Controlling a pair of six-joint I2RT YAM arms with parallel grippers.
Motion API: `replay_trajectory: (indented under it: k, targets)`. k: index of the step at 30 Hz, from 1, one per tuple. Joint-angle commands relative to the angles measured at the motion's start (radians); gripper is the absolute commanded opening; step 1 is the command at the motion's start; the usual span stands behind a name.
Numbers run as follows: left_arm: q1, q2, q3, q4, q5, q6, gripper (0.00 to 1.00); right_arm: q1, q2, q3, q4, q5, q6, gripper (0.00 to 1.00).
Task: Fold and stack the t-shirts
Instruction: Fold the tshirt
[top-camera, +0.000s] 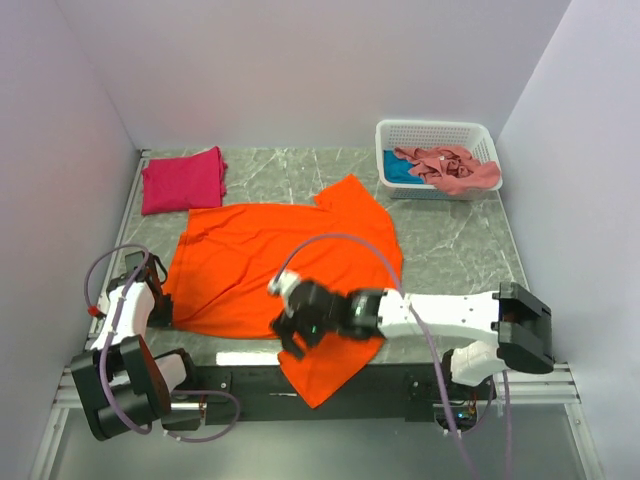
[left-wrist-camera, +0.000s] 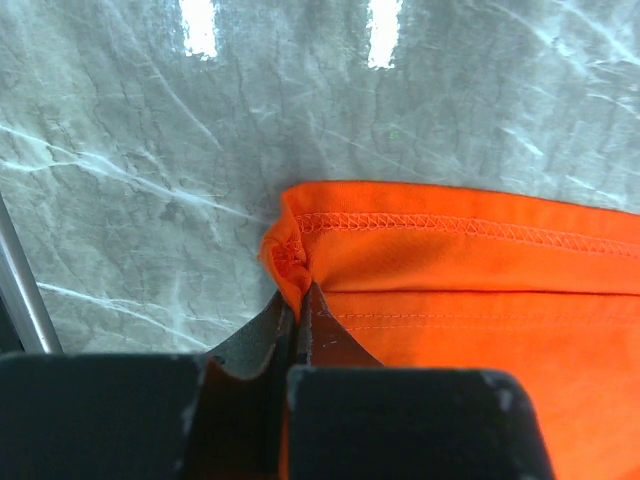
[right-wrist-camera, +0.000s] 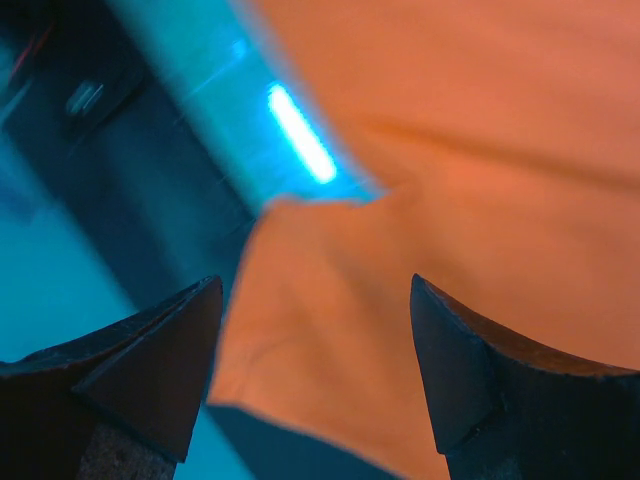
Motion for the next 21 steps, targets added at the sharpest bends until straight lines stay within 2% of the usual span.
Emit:
replay_trajectory:
  k: [1,9,12,21]
  targets:
    - [0.002,-0.030,-0.004,0.017,0.000,0.027,0.01,0.153,-0.012,0.003,-0.039,0.128,-0.049,0.82]
    - [0.002,-0.045,0.011,0.008,0.000,0.028,0.01,0.363,0.155,0.052,-0.073,0.127,-0.092,0.75]
    - [0.002,-0.054,0.024,-0.006,-0.011,0.024,0.01,0.380,0.180,0.070,-0.106,0.130,-0.090,0.73]
    - [0.004,-0.062,0.064,-0.018,-0.009,0.019,0.01,0.379,0.211,0.066,-0.107,0.007,-0.129,0.66]
